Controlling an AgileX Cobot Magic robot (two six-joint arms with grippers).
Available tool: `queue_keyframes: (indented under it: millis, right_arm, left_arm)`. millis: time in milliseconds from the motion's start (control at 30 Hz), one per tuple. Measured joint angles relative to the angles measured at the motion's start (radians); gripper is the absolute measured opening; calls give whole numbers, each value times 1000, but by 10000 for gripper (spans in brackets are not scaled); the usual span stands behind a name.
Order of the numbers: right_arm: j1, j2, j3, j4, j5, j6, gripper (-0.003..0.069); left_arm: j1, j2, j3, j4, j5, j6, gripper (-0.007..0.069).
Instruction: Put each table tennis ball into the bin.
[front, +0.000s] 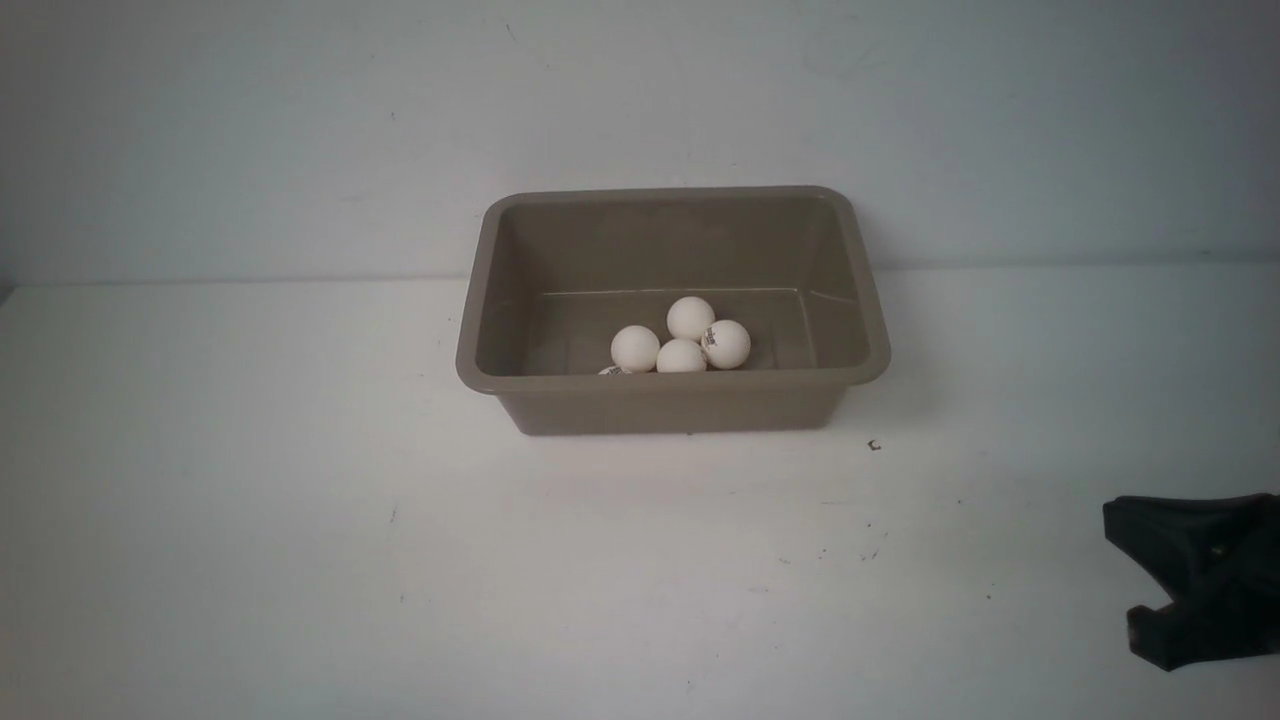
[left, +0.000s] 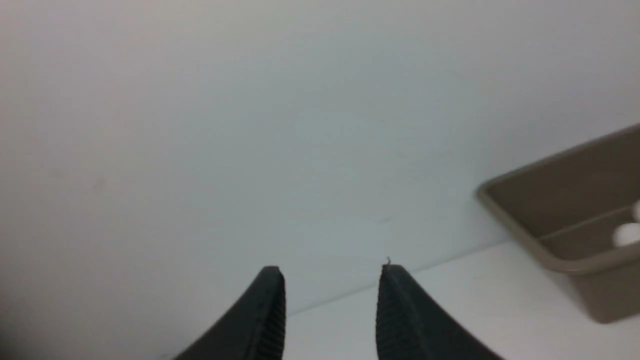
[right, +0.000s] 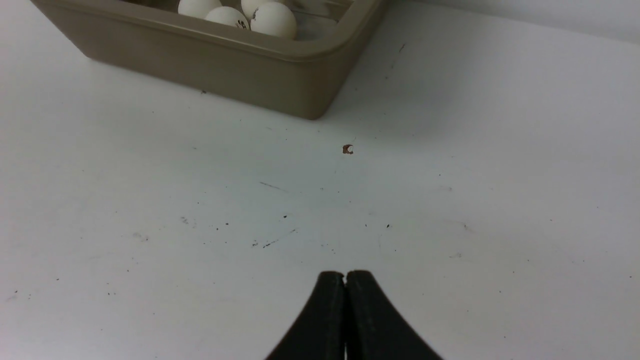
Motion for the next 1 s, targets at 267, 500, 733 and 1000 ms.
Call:
queue_keyframes:
  millis: [267, 500, 733, 1000]
  right_arm:
    - [0, -1, 6, 0, 10, 0, -10]
    - [0, 0, 6, 0, 15, 0, -10]
    - [0, 0, 6, 0, 16, 0, -10]
    - [0, 0, 6, 0, 16, 0, -10]
  left_arm:
    - [53, -42, 185, 7, 92, -37, 237]
    - [53, -42, 185, 7, 191, -71, 237]
    - [54, -42, 185, 4, 293, -244, 237]
    - [54, -42, 185, 4, 293, -263, 237]
